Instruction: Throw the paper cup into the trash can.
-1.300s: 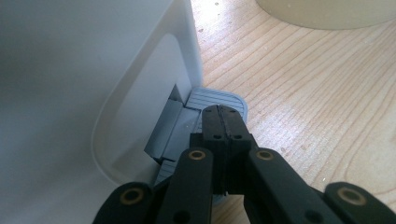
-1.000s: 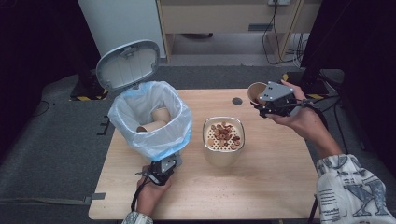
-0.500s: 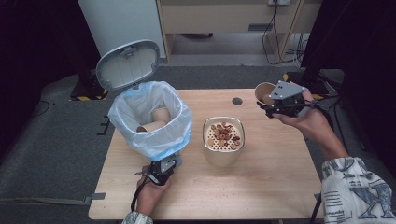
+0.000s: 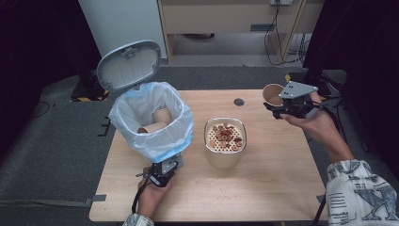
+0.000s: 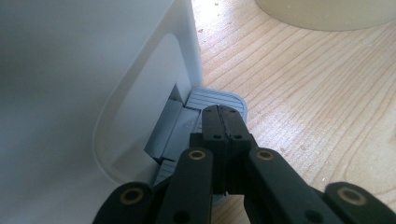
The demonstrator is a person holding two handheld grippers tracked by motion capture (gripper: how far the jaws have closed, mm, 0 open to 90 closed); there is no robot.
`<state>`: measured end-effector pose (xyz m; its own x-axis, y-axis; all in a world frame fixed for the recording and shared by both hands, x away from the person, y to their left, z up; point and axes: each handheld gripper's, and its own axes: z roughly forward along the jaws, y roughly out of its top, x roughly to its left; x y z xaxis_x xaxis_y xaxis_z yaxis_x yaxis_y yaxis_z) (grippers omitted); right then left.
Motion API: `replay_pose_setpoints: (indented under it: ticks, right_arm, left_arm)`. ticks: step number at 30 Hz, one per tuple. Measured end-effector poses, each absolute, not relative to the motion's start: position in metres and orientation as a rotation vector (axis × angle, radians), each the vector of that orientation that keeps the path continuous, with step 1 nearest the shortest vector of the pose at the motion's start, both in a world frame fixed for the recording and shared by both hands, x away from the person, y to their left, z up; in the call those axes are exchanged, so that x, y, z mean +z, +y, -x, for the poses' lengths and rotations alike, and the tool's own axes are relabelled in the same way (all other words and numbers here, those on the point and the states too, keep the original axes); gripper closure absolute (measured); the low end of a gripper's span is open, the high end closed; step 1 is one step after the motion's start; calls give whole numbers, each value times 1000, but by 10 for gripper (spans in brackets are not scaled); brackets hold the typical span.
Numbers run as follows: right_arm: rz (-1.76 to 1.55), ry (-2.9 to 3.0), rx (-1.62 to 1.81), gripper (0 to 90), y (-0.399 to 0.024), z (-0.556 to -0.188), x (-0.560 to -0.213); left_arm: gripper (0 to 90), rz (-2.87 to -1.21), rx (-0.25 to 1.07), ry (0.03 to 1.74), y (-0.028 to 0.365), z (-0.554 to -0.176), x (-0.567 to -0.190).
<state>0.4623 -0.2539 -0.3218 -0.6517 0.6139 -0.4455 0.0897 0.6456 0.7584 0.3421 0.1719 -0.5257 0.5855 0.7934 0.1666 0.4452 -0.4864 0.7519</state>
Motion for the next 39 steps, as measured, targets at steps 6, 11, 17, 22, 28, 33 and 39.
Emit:
replay_pose_setpoints:
  ticks: [6,11,17,22,28,33,39]
  right_arm:
    - [-578,2152,980,337,-258,-465,-324]
    - [-618,2163,1050,337,-261,-469,-327]
    - [-671,2184,1143,338,-264,-475,-333]
    - [-699,2212,1197,338,-264,-479,-336]
    - [-724,2254,1235,339,-262,-483,-339]
    - [-752,2281,1279,340,-260,-486,-338]
    - [-762,2306,1286,341,-254,-487,-336]
  left_arm:
    - [892,-2144,669,978,172,-342,-526]
    - [892,-2142,671,980,172,-342,-526]
    - [892,-2140,670,981,172,-342,-526]
    - [892,-2138,667,983,172,-342,-526]
    - [891,-2139,668,983,172,-342,-526]
    - [892,-2139,668,983,172,-342,-526]
    - [892,-2140,670,982,172,-342,-526]
